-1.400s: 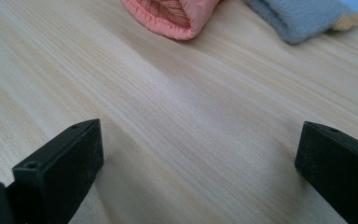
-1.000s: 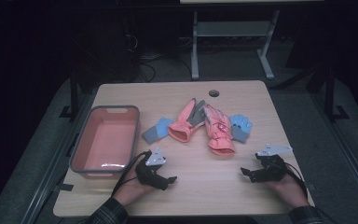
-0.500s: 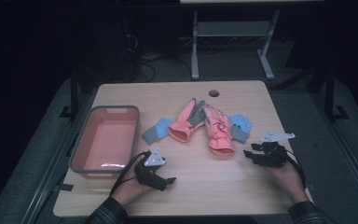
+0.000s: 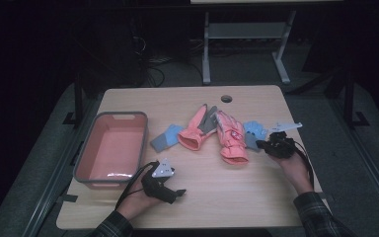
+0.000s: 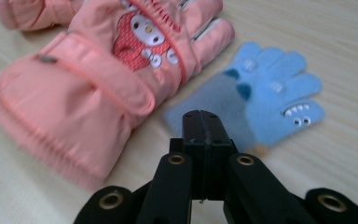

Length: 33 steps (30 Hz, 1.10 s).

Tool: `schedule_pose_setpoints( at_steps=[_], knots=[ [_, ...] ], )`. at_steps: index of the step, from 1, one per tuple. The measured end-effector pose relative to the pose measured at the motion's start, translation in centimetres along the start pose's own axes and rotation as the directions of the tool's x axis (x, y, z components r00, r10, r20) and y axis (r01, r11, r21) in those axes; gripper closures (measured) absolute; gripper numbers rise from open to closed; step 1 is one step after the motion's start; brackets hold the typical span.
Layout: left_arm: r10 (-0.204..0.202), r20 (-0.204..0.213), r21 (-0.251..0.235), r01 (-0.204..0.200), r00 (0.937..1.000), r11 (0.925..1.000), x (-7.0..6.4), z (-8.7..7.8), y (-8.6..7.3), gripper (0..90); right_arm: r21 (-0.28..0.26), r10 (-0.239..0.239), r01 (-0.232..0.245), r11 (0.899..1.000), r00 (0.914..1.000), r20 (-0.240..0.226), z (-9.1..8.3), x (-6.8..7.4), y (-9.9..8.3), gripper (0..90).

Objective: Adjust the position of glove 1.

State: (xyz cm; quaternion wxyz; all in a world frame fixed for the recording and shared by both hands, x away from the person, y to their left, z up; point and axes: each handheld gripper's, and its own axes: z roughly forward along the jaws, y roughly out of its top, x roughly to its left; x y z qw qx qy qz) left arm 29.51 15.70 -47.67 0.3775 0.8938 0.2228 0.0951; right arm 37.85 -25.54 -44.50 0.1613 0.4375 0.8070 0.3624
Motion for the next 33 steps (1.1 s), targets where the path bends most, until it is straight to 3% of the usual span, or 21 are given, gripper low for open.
schedule_pose_setpoints(
  at_steps=[9,15,17,23,33],
  knots=[
    [-0.005,0.000,0.000,0.005,1.0000,1.0000,0.0,0.0,0.0,12.9,0.024,-0.009,0.009,1.000,0.9999,0.011,2.7,-1.0,1.3,89.9],
    [-0.004,0.004,0.001,0.004,1.0000,1.0000,0.0,0.0,0.0,12.8,0.053,0.010,-0.010,0.999,1.0000,-0.002,3.5,-1.5,0.9,89.9],
    [-0.004,0.004,0.001,0.004,1.0000,1.0000,0.0,0.0,0.0,12.8,0.061,0.032,-0.031,0.998,0.9994,-0.012,3.4,-1.7,0.7,89.9],
    [-0.006,0.004,-0.002,0.006,1.0000,1.0000,-0.1,0.0,0.0,12.9,0.087,0.035,-0.033,0.996,0.9991,-0.024,2.7,-1.8,-0.1,89.9],
    [-0.006,0.002,-0.005,0.006,1.0000,1.0000,-0.1,0.0,0.0,12.9,0.107,0.019,-0.016,0.994,0.9993,-0.032,1.0,-1.1,-1.5,89.9]
  ],
)
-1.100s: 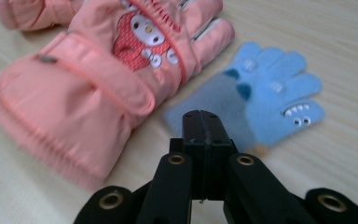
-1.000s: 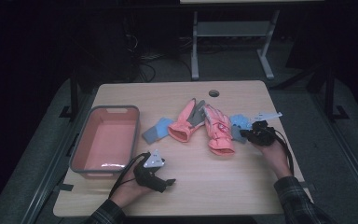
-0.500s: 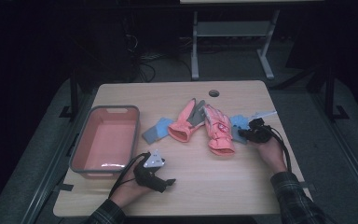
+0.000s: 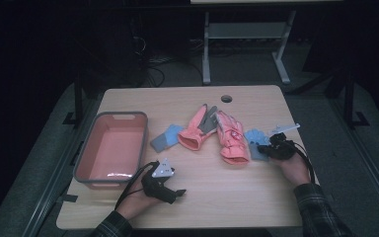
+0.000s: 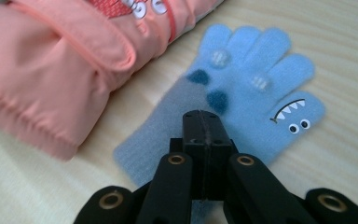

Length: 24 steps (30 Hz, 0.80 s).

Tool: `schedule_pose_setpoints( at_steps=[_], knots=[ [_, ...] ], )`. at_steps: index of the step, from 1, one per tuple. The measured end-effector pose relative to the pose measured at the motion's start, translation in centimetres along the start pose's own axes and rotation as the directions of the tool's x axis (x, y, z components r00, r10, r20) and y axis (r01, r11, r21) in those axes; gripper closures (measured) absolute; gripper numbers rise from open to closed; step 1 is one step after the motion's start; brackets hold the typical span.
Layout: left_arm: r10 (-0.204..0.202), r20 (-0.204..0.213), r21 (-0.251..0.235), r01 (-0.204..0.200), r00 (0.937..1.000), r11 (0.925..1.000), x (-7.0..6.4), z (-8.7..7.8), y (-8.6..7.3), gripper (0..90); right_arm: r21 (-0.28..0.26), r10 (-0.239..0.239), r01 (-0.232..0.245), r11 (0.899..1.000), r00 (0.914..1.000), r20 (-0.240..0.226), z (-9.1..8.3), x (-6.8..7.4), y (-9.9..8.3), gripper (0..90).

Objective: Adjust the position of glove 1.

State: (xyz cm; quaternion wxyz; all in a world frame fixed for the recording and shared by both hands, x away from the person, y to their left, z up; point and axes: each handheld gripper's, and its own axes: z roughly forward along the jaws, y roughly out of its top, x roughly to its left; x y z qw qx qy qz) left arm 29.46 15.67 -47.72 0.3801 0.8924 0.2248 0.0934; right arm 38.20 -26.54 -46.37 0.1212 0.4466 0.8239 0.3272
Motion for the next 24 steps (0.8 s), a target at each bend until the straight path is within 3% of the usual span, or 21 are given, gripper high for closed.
schedule_pose_setpoints(
  at_steps=[24],
  knots=[
    [0.000,0.000,0.002,0.000,1.0000,1.0000,0.0,0.0,0.0,12.9,0.040,-0.029,0.031,0.999,0.9987,-0.043,-3.0,2.8,-3.4,89.9]
  ],
)
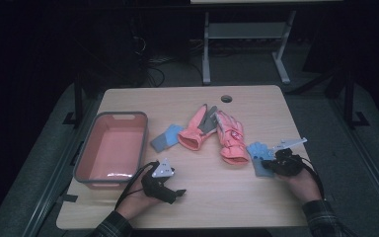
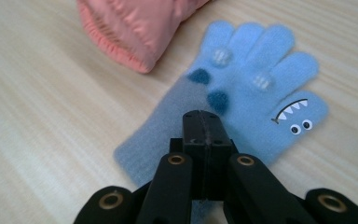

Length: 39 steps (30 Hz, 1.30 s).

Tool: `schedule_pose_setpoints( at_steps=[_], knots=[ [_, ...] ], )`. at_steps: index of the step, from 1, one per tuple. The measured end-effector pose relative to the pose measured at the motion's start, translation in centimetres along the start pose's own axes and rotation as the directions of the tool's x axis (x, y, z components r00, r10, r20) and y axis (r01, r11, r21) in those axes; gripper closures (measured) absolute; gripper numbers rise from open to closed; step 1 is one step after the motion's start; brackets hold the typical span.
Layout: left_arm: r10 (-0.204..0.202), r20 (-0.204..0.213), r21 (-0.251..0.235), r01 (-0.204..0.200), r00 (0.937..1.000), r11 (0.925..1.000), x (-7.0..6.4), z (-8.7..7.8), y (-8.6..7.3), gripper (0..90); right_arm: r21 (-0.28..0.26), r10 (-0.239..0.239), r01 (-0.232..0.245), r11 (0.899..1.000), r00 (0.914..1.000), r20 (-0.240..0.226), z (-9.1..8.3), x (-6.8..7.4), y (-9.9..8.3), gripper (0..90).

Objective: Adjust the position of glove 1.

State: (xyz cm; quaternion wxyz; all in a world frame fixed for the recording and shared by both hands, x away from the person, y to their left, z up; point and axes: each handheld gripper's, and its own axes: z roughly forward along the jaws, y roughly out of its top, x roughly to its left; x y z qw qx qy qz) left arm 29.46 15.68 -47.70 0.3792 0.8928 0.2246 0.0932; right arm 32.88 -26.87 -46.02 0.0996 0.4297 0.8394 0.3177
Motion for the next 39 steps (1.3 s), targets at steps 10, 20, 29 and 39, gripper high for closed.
schedule_pose_setpoints(
  at_steps=[10,20,29,39],
  knots=[
    [0.000,-0.001,-0.007,0.000,1.0000,1.0000,0.0,0.1,0.0,12.9,0.014,-0.024,0.024,1.000,0.9994,-0.024,-0.9,1.4,-1.2,89.9],
    [0.000,-0.001,-0.007,0.000,1.0000,1.0000,0.0,0.1,0.0,12.9,0.021,-0.056,0.058,0.998,0.9958,-0.072,-1.5,3.5,-2.3,89.9],
    [0.000,-0.001,-0.008,0.000,1.0000,1.0000,0.0,0.1,0.0,12.9,0.026,-0.116,0.121,0.992,0.9835,-0.139,-1.7,5.5,-2.9,89.9],
    [-0.004,-0.001,-0.012,0.004,1.0000,0.9999,0.0,0.1,0.0,12.9,0.031,-0.159,0.168,0.985,0.9694,-0.187,-1.1,7.2,-2.5,89.9]
  ],
)
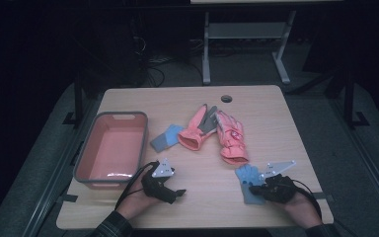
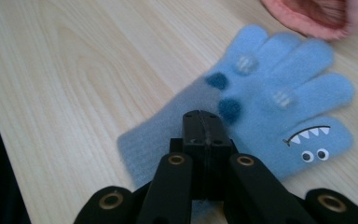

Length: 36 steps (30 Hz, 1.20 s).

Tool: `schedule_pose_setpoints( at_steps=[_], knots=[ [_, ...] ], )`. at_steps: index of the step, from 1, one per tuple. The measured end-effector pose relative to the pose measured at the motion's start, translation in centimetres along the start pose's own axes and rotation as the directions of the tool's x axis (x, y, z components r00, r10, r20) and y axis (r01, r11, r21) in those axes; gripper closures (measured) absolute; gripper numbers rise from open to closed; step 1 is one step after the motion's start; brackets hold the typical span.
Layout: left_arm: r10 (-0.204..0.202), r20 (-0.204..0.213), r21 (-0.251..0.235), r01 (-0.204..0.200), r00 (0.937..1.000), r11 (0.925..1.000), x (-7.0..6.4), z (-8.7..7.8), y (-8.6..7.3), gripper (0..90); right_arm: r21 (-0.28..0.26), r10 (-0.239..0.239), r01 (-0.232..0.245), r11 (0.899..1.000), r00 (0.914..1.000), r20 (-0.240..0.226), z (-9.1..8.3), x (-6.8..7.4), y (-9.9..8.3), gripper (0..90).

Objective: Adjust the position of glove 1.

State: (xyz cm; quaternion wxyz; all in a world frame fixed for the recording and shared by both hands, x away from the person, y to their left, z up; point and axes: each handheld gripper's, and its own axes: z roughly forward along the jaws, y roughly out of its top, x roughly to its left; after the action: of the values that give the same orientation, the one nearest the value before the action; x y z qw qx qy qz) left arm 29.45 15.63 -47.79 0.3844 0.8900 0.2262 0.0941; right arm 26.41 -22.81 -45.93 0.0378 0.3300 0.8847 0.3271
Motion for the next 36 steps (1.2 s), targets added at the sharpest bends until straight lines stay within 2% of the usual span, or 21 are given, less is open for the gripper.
schedule_pose_setpoints(
  at_steps=[3,6,10,16,17,19,21,24,25,26,27,28,32,36],
  knots=[
    [0.005,-0.002,0.004,-0.005,1.0000,1.0000,0.0,0.0,0.0,12.9,-0.003,-0.019,0.019,1.000,0.9994,-0.028,0.6,0.7,0.5,89.9],
    [0.004,-0.002,0.005,-0.004,1.0000,1.0000,0.0,0.0,0.0,12.9,-0.004,-0.026,0.026,1.000,0.9990,-0.037,0.8,1.0,0.7,90.0],
    [0.004,-0.002,0.005,-0.004,1.0000,1.0000,0.0,0.0,0.0,12.9,-0.006,-0.058,0.058,0.998,0.9966,-0.059,1.6,1.8,1.4,90.0],
    [0.003,-0.002,0.005,-0.003,1.0000,1.0000,0.0,0.0,0.0,12.9,-0.009,-0.076,0.076,0.997,0.9952,-0.061,1.9,2.2,1.7,89.8],
    [0.004,-0.002,0.005,-0.004,1.0000,1.0000,0.0,0.0,0.0,12.9,-0.018,-0.076,0.076,0.997,0.9956,-0.055,1.6,2.1,1.6,83.6],
    [0.004,-0.002,0.005,-0.004,1.0000,1.0000,0.0,0.0,0.0,12.9,-0.026,-0.072,0.071,0.997,0.9961,-0.051,1.4,2.0,1.6,82.1],
    [0.004,-0.002,0.005,-0.004,1.0000,1.0000,0.0,0.0,0.0,12.9,-0.044,-0.069,0.068,0.997,0.9973,-0.024,0.9,1.5,1.6,76.0],
    [-0.002,-0.003,0.001,0.002,1.0000,1.0000,0.0,0.0,0.0,13.0,-0.079,-0.035,0.036,0.996,0.9993,0.015,0.1,0.7,1.4,66.0],
    [-0.001,-0.002,0.002,0.001,1.0000,1.0000,0.0,0.0,0.0,13.0,-0.094,-0.010,0.014,0.996,0.9992,0.038,-0.3,-0.1,1.2,59.8],
    [0.002,-0.002,0.005,-0.002,1.0000,1.0000,0.0,0.0,0.0,13.0,-0.094,-0.010,0.014,0.996,0.9992,0.038,-0.3,-0.1,1.2,59.8],
    [0.002,-0.002,0.006,-0.002,1.0000,1.0000,0.0,0.0,0.0,13.0,-0.109,0.017,-0.010,0.994,0.9975,0.069,-0.7,-0.9,0.9,51.5],
    [0.001,-0.002,0.005,-0.001,1.0000,1.0000,0.0,0.0,0.0,13.0,-0.109,0.017,-0.010,0.994,0.9975,0.069,-0.7,-0.9,0.9,51.5],
    [0.001,-0.004,0.006,-0.001,1.0000,1.0000,0.0,0.0,0.0,12.9,-0.142,0.082,-0.063,0.988,0.9874,0.135,-1.3,-2.9,0.1,37.4],
    [-0.013,-0.007,0.006,0.013,0.9999,0.9999,-0.1,0.0,0.0,12.9,-0.167,0.144,-0.114,0.979,0.9718,0.186,-1.7,-5.1,-0.9,30.1]
  ],
)
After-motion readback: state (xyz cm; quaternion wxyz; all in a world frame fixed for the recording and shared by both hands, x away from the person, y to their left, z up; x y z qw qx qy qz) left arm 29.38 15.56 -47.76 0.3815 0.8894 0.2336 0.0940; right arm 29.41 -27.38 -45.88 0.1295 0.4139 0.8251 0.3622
